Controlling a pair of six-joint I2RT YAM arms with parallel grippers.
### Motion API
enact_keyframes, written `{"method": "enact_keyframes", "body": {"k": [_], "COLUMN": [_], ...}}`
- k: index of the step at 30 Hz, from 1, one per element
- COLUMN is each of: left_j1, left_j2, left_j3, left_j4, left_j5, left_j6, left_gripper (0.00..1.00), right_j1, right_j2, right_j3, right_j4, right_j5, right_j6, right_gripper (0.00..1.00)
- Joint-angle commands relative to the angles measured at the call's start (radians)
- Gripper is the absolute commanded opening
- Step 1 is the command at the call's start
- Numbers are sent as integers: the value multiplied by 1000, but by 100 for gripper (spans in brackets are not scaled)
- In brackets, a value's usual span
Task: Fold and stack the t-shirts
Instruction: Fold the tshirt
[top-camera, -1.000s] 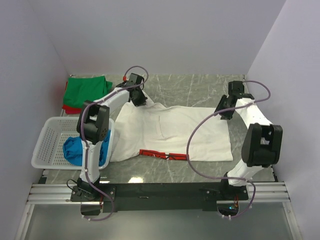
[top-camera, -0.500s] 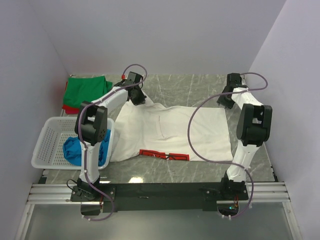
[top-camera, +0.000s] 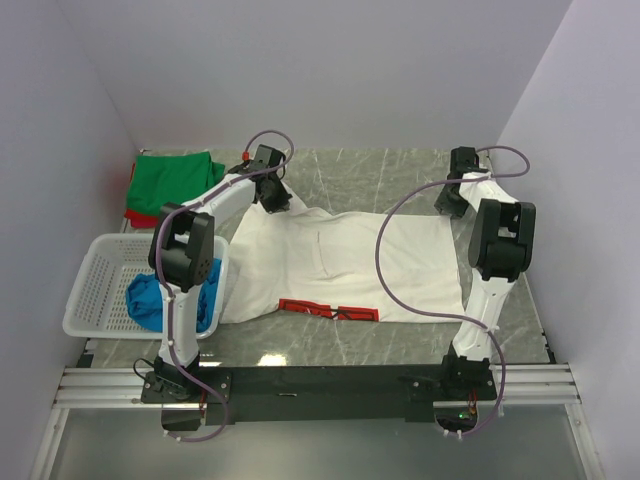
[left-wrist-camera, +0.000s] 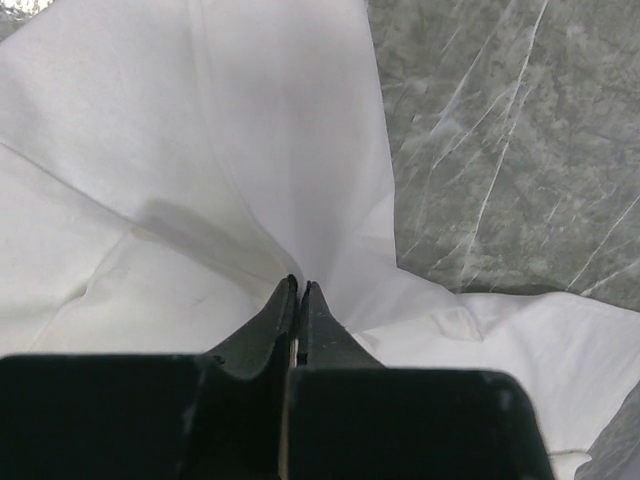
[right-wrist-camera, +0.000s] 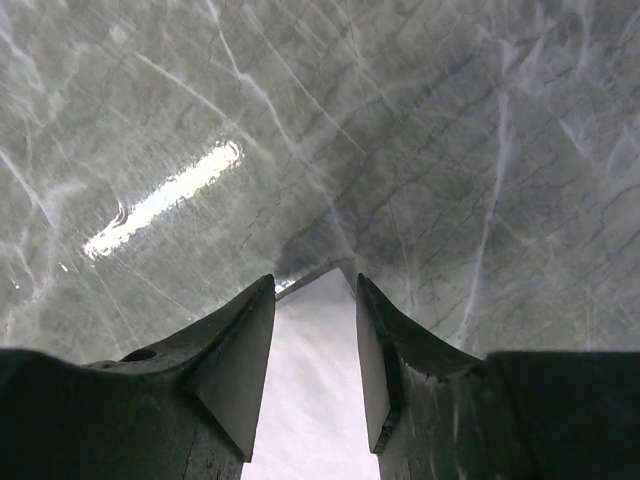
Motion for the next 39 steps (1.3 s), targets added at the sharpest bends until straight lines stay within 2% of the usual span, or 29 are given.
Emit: {"method": "enact_keyframes", "body": {"k": [1, 13, 16, 18, 21, 22, 23, 25, 32, 39], "left_j1": [-4, -4, -4, -4, -4, -4, -4, -4, -12, -27], "left_j2": [-61, -58, -58, -64, -67, -67, -67, -73, -151, -273], "left_j3": [9, 22, 20, 16, 16, 17, 20, 29, -10, -145], "left_j4": [-22, -17, -20, -19, -17, -17, -20, -26, -16, -14], "left_j5": [-21, -18, -21, -22, -22, -24, -27, -45, -88, -74], "left_j6": [13, 12, 13, 13, 12, 13, 13, 16, 10, 2], "left_gripper": [0, 0, 0, 0, 0, 0, 0, 0, 0, 0], "right_j1": [-10, -11, -13, -11, -10, -10, -10, -10, -10, -8], "right_j2": [16, -17, -17, -16, -14, -17, -20, -34, -143, -290], "right_j3": [52, -21, -24, -20, -17, -14, -14, -14, -59, -153], "right_j4": [-13, -13, -14, -20, -19, -17, -19, -19, -3, -17], "right_j5": [32, -3, 0, 3, 0, -5, -5, -8, -40, -108], "right_j6": [-1, 13, 15, 13, 2, -2, -2, -5, -44, -64], "right_gripper": [45, 45, 41, 37, 25, 14, 7, 0, 0, 0]}}
